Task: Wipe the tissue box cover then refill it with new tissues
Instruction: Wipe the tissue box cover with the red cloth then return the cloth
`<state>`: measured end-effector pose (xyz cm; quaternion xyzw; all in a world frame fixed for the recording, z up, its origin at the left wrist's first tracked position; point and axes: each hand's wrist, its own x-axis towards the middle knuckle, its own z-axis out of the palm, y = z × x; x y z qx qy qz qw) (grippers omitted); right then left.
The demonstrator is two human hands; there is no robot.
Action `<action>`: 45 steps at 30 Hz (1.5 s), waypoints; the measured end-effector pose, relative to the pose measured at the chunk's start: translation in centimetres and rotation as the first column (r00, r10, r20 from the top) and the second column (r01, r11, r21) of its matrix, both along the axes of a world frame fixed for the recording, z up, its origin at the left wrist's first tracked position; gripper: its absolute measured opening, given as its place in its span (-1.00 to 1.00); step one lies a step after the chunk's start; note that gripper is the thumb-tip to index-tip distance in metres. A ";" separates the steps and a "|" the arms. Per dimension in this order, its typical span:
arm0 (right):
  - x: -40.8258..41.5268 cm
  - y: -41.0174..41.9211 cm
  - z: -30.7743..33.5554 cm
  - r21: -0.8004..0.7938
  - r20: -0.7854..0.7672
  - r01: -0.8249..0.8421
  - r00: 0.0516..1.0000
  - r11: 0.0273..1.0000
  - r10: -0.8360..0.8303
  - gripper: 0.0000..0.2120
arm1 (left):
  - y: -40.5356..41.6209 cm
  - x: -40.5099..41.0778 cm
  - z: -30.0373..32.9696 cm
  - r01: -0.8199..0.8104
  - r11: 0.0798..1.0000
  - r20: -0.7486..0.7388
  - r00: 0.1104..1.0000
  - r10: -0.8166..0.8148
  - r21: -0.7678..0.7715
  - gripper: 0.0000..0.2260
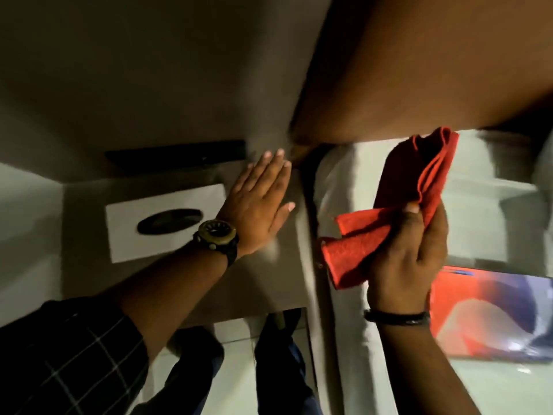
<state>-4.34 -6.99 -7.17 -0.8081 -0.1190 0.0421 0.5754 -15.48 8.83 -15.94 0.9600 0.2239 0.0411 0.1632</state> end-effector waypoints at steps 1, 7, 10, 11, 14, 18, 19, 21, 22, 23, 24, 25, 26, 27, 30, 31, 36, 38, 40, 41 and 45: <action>1.3 -1.2 1.1 -0.033 -0.003 0.060 0.998 0.998 -0.060 -0.56 | -0.6 2.2 1.1 0.051 0.998 0.001 0.999 -0.051 0.023 -0.42; 8.2 -8.0 5.2 -0.065 0.057 0.346 0.938 0.936 -0.343 -0.59 | -5.6 13.4 5.0 0.319 0.943 0.033 0.946 -0.323 0.100 -0.42; 11.3 -9.7 5.2 -0.036 -0.003 0.420 0.907 0.907 -0.420 -0.59 | -8.1 17.5 4.6 0.375 0.919 -0.022 0.927 -0.375 0.126 -0.42; 12.1 -9.9 4.8 -0.030 -0.018 0.436 0.900 0.900 -0.436 -0.59 | -8.5 18.5 4.1 0.385 0.913 -0.057 0.923 -0.381 0.134 -0.42; 14.4 -9.4 3.0 -0.099 -0.038 0.447 0.891 0.889 -0.453 -0.60 | -8.5 19.6 2.6 0.410 0.900 -0.117 0.911 -0.396 0.148 -0.43; 17.2 -7.5 -1.0 -0.415 -0.234 0.211 0.915 0.885 -0.328 -0.39 | -8.2 19.7 1.7 0.425 0.892 -0.083 0.905 -0.417 0.152 -0.44; 17.4 -7.1 -1.5 -0.514 -0.298 0.118 0.904 0.850 -0.306 -0.30 | -8.2 19.7 1.6 0.429 0.891 -0.077 0.903 -0.422 0.147 -0.45; 17.8 -7.0 -2.2 -0.643 -0.266 -0.064 0.953 0.763 -0.145 -0.26 | -8.2 19.8 1.6 0.427 0.894 -0.060 0.904 -0.423 0.134 -0.46; 17.8 -7.2 -2.6 -0.685 -0.215 -0.150 0.977 0.713 -0.001 -0.26 | -8.1 19.8 1.5 0.428 0.895 -0.051 0.904 -0.425 0.129 -0.46; 18.0 -7.7 -2.9 -0.732 -0.186 -0.241 0.970 0.637 0.153 -0.23 | -8.0 19.7 1.5 0.429 0.895 -0.047 0.903 -0.427 0.125 -0.46; 18.2 -8.1 -3.3 -0.783 -0.200 -0.324 0.939 0.531 0.279 -0.16 | -8.0 19.6 1.5 0.428 0.896 -0.045 0.904 -0.426 0.120 -0.46; 18.5 -8.6 -3.8 -0.824 -0.245 -0.388 0.901 0.412 0.357 -0.08 | -8.0 19.5 1.4 0.424 0.899 -0.044 0.905 -0.422 0.111 -0.46; 18.9 -9.0 -4.3 -0.848 -0.305 -0.433 0.870 0.305 0.387 0.00 | -8.1 19.5 1.5 0.419 0.903 -0.044 0.908 -0.417 0.098 -0.46; 19.1 -9.2 -4.8 -0.856 -0.367 -0.469 0.848 0.219 0.382 0.05 | -8.3 19.6 1.5 0.413 0.907 -0.043 0.911 -0.410 0.084 -0.46; 19.1 -8.6 -6.0 -0.870 -0.422 -0.472 0.861 0.139 0.284 0.11 | -8.5 19.8 1.6 0.401 0.914 -0.040 0.916 -0.399 0.070 -0.45; 18.9 -8.4 -6.2 -0.877 -0.418 -0.458 0.876 0.144 0.241 0.13 | -8.5 19.7 1.6 0.401 0.913 -0.043 0.916 -0.398 0.074 -0.45; 18.3 -9.3 -6.8 -0.875 -0.460 -0.471 0.881 0.115 0.108 0.27 | -8.5 19.6 1.4 0.388 0.915 -0.070 0.921 -0.383 0.111 -0.45; 18.5 -9.1 -7.0 -0.861 -0.490 -0.498 0.867 0.101 0.090 0.30 | -8.5 19.7 1.1 0.382 0.917 -0.073 0.924 -0.376 0.114 -0.45; 18.8 -8.5 -7.0 -0.841 -0.528 -0.532 0.847 0.097 0.064 0.31 | -8.5 19.7 0.9 0.381 0.918 -0.070 0.924 -0.375 0.112 -0.45; 18.9 -8.4 -7.0 -0.833 -0.541 -0.544 0.839 0.097 0.057 0.32 | -8.5 19.8 0.9 0.381 0.918 -0.071 0.924 -0.375 0.112 -0.45; 18.9 -8.6 -7.1 -0.843 -0.521 -0.530 0.847 0.090 0.108 0.31 | -8.3 19.8 1.0 0.397 0.912 -0.084 0.917 -0.389 0.104 -0.44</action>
